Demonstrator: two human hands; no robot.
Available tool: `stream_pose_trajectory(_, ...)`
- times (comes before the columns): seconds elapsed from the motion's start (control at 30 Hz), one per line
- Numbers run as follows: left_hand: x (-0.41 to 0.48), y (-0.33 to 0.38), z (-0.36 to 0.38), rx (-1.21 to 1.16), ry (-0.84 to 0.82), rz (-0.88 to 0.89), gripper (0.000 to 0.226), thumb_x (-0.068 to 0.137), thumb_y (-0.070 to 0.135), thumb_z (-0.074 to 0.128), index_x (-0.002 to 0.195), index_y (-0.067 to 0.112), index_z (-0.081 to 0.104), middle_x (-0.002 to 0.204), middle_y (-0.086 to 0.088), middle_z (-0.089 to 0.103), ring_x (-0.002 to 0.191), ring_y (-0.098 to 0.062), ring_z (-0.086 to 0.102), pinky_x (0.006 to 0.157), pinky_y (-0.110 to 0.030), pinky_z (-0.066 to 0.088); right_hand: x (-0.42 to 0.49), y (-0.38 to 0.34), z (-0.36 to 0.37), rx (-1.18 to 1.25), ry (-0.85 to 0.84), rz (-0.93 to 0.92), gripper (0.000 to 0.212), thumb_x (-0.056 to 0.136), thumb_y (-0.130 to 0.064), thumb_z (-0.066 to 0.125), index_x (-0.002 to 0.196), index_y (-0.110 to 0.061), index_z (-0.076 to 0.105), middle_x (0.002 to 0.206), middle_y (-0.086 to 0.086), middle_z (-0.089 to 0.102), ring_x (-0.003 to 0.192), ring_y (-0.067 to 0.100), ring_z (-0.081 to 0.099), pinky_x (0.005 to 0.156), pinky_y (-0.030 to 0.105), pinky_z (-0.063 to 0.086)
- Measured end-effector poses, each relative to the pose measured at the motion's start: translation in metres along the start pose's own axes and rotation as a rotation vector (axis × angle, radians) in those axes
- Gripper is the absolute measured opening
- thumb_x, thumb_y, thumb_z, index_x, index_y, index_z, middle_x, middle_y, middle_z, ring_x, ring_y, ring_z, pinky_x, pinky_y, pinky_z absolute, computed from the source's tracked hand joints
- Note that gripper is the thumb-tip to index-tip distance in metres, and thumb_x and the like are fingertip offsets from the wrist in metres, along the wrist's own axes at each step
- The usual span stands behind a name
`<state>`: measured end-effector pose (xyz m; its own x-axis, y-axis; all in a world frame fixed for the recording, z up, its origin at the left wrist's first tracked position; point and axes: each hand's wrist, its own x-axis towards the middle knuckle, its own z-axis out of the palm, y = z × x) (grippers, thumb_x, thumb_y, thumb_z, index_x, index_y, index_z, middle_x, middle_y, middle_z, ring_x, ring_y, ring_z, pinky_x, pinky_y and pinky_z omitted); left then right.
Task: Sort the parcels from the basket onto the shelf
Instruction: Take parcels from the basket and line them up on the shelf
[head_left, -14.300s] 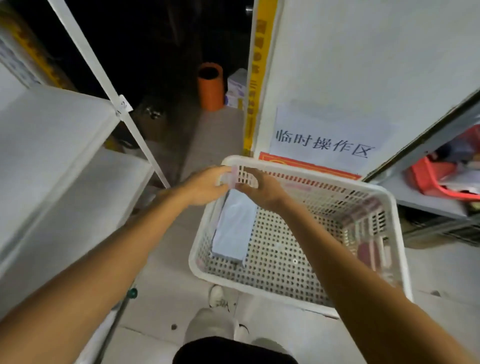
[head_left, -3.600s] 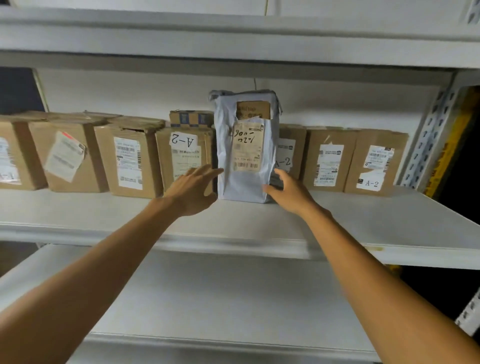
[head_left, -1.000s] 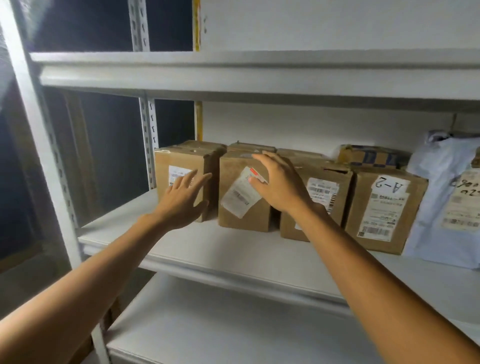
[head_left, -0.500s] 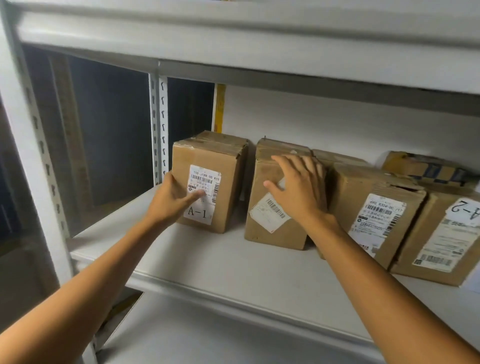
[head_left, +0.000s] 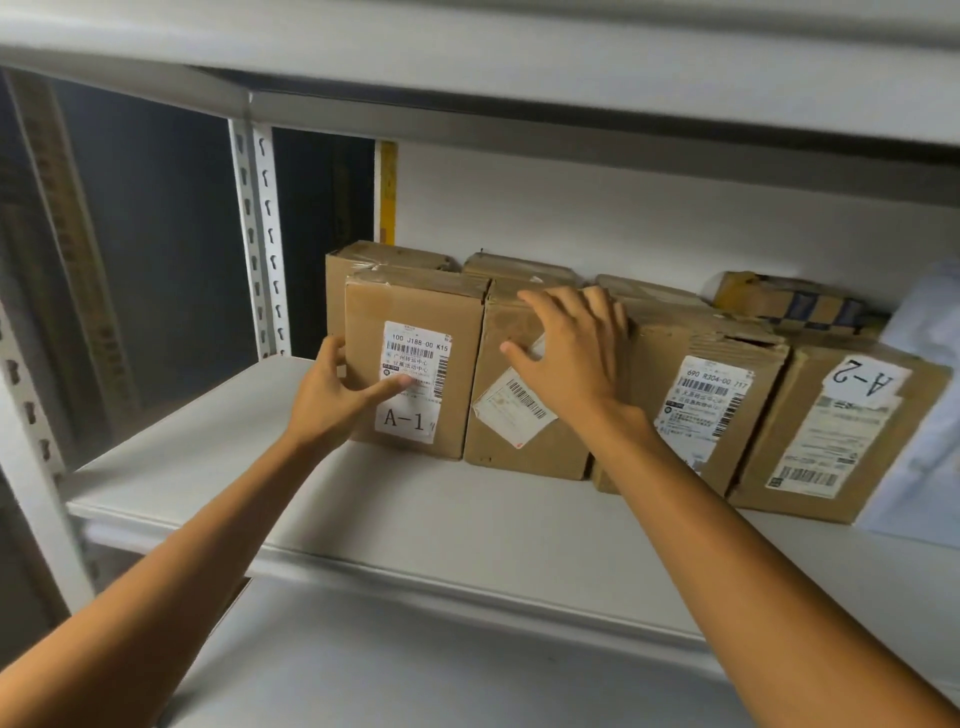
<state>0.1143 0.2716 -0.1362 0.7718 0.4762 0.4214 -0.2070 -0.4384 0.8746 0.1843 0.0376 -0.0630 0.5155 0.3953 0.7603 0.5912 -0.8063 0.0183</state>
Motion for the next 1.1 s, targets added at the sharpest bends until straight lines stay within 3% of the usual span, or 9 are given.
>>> stream_pose_trajectory(0.17, -0.002, 0.004, 0.018, 0.038, 0.034, 0.037, 0.088, 0.056, 0.055, 0.077, 0.128, 0.023, 0.039, 0.107, 0.011, 0.058, 0.088, -0.002, 0.057, 0.063, -0.017, 0.045, -0.006, 0.013, -0.003, 0.015, 0.029, -0.004, 0.056, 0.084, -0.052, 0.063, 0.133, -0.025, 0.054, 0.129, -0.001, 0.058, 0.116, 0.025, 0.044, 0.093, 0.038, 0.028)
stream_pose_trajectory(0.3, 0.001, 0.000, 0.025, 0.096, 0.062, 0.049, 0.078, 0.062, 0.053, 0.079, 0.123, 0.026, 0.040, 0.107, 0.007, 0.060, 0.094, -0.015, 0.059, 0.069, -0.029, 0.051, -0.006, 0.019, -0.002, 0.014, 0.038, 0.025, 0.056, 0.084, -0.052, 0.063, 0.133, -0.026, 0.054, 0.130, -0.003, 0.057, 0.117, 0.024, 0.043, 0.091, 0.035, 0.025)
stream_pose_trajectory(0.43, -0.003, -0.002, 0.029, 0.086, 0.093, 0.068, 0.082, 0.059, 0.059, 0.075, 0.125, 0.024, 0.042, 0.107, 0.009, 0.060, 0.093, -0.011, 0.059, 0.068, -0.027, 0.048, -0.011, 0.021, -0.001, 0.026, 0.043, -0.013, 0.058, 0.085, -0.046, 0.065, 0.136, -0.022, 0.051, 0.136, 0.000, 0.054, 0.123, 0.025, 0.044, 0.099, 0.037, 0.027)
stream_pose_trajectory(0.53, -0.006, -0.003, 0.030, 0.060, 0.103, 0.070, 0.085, 0.058, 0.060, 0.074, 0.127, 0.022, 0.042, 0.106, 0.011, 0.058, 0.089, -0.003, 0.056, 0.065, -0.018, 0.043, -0.031, 0.032, -0.003, -0.027, 0.136, 0.021, 0.065, 0.083, -0.038, 0.067, 0.141, -0.017, 0.047, 0.150, 0.010, 0.041, 0.138, 0.032, 0.034, 0.116, 0.047, 0.016)
stream_pose_trajectory(0.7, -0.006, 0.000, 0.031, 0.035, 0.100, 0.047, 0.088, 0.058, 0.057, 0.075, 0.130, 0.020, 0.040, 0.102, 0.014, 0.057, 0.082, 0.012, 0.053, 0.061, -0.013, 0.040, -0.065, 0.051, -0.005, -0.183, 0.174, 0.280, 0.085, 0.081, -0.051, 0.065, 0.149, -0.013, 0.032, 0.157, 0.020, 0.021, 0.143, 0.043, 0.019, 0.113, 0.067, 0.009)
stream_pose_trajectory(0.8, -0.005, 0.000, 0.030, 0.029, 0.079, 0.033, 0.087, 0.059, 0.056, 0.075, 0.130, 0.020, 0.040, 0.105, 0.011, 0.058, 0.087, 0.004, 0.056, 0.065, -0.019, 0.043, -0.064, 0.055, -0.002, -0.132, 0.078, 0.305, 0.091, 0.085, -0.053, 0.061, 0.153, -0.011, 0.018, 0.158, 0.022, 0.013, 0.146, 0.042, 0.008, 0.109, 0.073, 0.005)
stream_pose_trajectory(0.93, -0.006, 0.002, 0.023, 0.127, 0.051, 0.033, 0.074, 0.068, 0.048, 0.079, 0.127, 0.021, 0.041, 0.107, 0.009, 0.057, 0.094, -0.014, 0.056, 0.071, -0.030, 0.046, -0.058, 0.061, -0.006, -0.080, 0.001, 0.274, 0.083, 0.094, -0.046, 0.049, 0.153, -0.014, -0.001, 0.161, 0.017, -0.004, 0.147, 0.036, -0.009, 0.110, 0.069, -0.008)
stream_pose_trajectory(1.0, -0.009, 0.002, 0.019, 0.211, 0.032, 0.026, 0.067, 0.073, 0.041, 0.079, 0.124, 0.019, 0.043, 0.107, 0.007, 0.057, 0.094, -0.018, 0.054, 0.076, -0.035, 0.045, -0.065, 0.065, -0.012, -0.026, 0.016, 0.227, 0.077, 0.096, -0.034, 0.048, 0.153, -0.013, 0.001, 0.161, 0.016, -0.006, 0.147, 0.035, -0.011, 0.111, 0.067, -0.005)
stream_pose_trajectory(1.1, -0.016, 0.006, 0.019, 0.189, 0.019, -0.032, 0.059, 0.077, 0.028, 0.078, 0.123, 0.015, 0.043, 0.107, 0.000, 0.058, 0.095, -0.023, 0.056, 0.082, -0.042, 0.049, -0.084, 0.075, -0.020, -0.007, 0.006, 0.154, 0.086, 0.085, -0.021, 0.060, 0.153, -0.011, 0.008, 0.160, 0.018, -0.005, 0.147, 0.034, -0.010, 0.113, 0.067, 0.004)
